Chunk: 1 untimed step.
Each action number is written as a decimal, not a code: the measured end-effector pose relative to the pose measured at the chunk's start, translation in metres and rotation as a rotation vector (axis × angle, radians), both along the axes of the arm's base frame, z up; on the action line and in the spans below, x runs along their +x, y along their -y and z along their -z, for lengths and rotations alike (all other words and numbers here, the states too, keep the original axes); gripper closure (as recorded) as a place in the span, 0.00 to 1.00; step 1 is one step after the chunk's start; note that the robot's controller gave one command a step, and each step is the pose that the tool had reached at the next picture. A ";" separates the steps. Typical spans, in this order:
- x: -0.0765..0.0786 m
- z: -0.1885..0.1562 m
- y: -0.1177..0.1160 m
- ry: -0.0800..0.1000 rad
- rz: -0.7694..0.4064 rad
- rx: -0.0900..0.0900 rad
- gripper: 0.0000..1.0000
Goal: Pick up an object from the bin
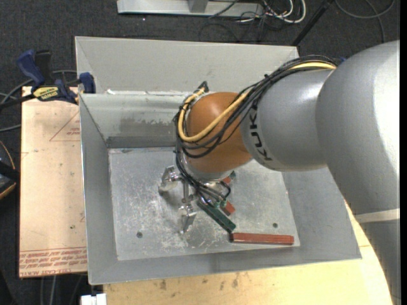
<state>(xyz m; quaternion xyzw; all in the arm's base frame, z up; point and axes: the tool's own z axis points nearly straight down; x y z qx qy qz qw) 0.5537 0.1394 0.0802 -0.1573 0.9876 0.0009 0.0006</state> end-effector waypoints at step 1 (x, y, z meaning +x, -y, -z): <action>-0.002 -0.006 0.104 0.000 -0.224 0.000 1.00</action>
Offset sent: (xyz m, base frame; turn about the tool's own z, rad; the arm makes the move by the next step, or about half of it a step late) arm 0.0000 0.0000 0.0000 0.0000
